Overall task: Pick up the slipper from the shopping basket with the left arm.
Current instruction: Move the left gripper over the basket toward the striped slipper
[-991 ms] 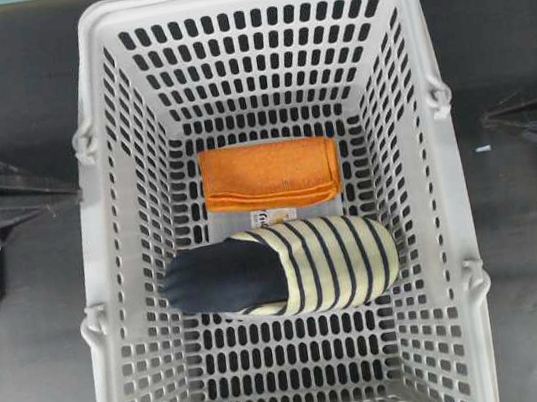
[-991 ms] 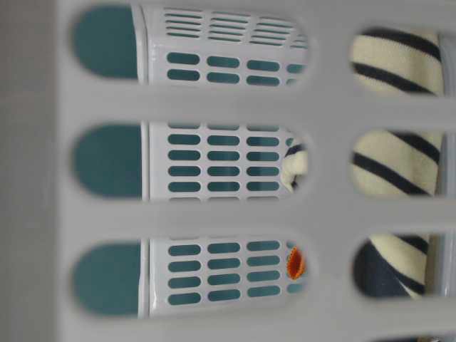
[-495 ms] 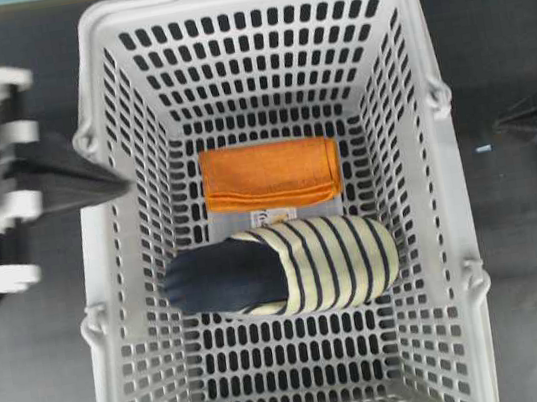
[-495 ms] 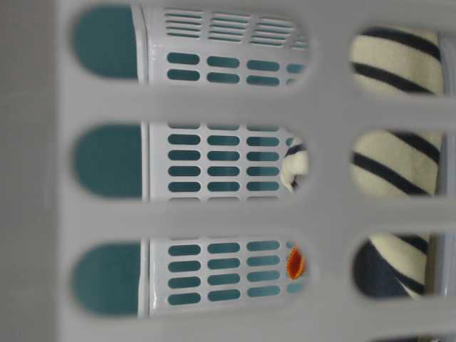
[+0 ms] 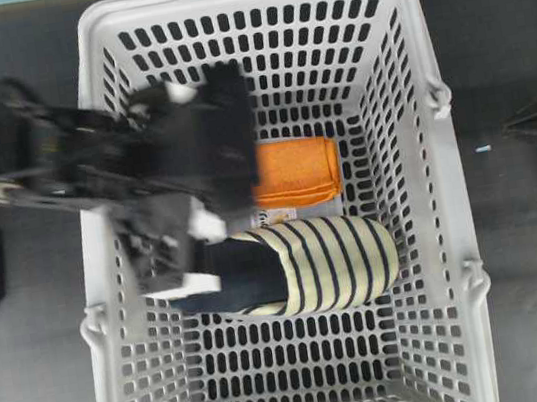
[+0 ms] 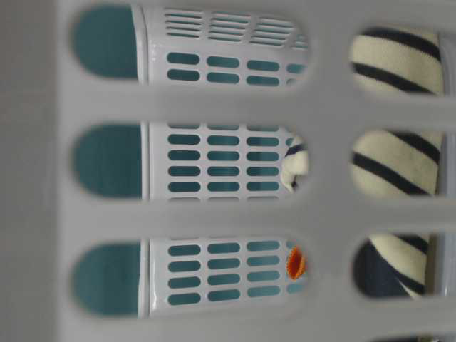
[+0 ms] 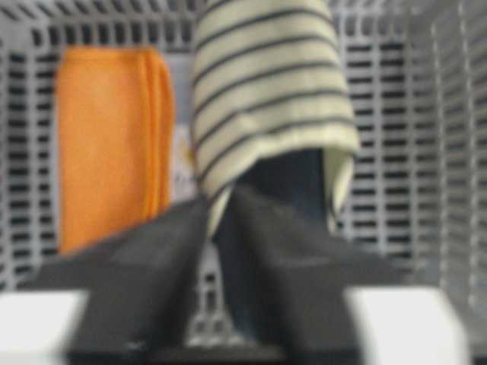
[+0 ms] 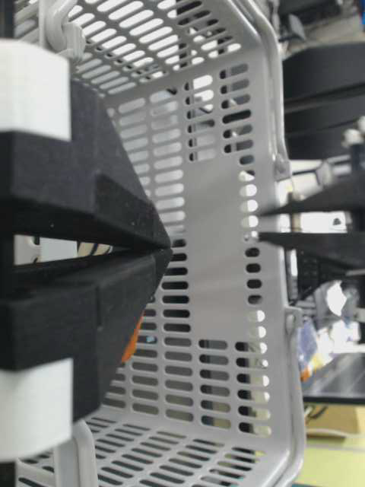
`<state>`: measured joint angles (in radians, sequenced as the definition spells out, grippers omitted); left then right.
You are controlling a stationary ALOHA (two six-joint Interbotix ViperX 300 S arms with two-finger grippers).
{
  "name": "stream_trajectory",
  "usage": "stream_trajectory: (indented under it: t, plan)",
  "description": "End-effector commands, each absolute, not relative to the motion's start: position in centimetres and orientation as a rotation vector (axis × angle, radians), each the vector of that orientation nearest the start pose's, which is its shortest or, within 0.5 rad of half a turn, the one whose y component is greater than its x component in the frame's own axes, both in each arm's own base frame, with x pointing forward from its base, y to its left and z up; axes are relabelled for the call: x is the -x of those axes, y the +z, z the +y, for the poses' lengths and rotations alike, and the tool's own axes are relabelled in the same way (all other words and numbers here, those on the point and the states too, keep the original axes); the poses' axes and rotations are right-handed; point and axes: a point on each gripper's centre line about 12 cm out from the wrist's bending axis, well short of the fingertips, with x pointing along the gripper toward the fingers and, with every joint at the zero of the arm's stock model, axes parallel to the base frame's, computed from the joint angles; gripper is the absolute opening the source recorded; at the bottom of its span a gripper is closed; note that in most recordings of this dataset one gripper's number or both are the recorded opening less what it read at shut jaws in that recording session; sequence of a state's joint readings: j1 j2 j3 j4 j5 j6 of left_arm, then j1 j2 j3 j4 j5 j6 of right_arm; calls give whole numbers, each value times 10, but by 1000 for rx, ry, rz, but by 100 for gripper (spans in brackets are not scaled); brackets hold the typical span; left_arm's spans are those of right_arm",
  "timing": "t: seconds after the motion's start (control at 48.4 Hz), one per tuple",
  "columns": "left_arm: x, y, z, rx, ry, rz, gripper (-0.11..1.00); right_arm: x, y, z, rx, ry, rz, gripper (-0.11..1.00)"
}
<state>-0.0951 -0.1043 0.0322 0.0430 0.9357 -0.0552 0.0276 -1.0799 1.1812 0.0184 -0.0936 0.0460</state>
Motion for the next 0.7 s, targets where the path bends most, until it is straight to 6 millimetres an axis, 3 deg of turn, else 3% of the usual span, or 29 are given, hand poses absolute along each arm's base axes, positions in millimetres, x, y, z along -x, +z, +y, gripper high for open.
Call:
stream_trajectory:
  t: [0.0, 0.145, 0.227, 0.516, 0.681]
  plan:
    - [-416, 372, -44, -30, -58, 854, 38, -181, 295, 5, -67, 29, -5, -1]
    - [-442, 347, -55, -21, -55, 965, 78, -181, 295, 6, -67, 30, -5, -1]
    - [-454, 334, -59, -27, -55, 1012, 90, -181, 295, 6, -66, 30, -5, -1]
    - [-476, 295, -68, -1, -33, 1110, 91, -181, 293, 6, -67, 30, -2, -1]
    - [-476, 287, -69, 8, -24, 1138, 91, -181, 293, 6, -67, 30, -2, -1]
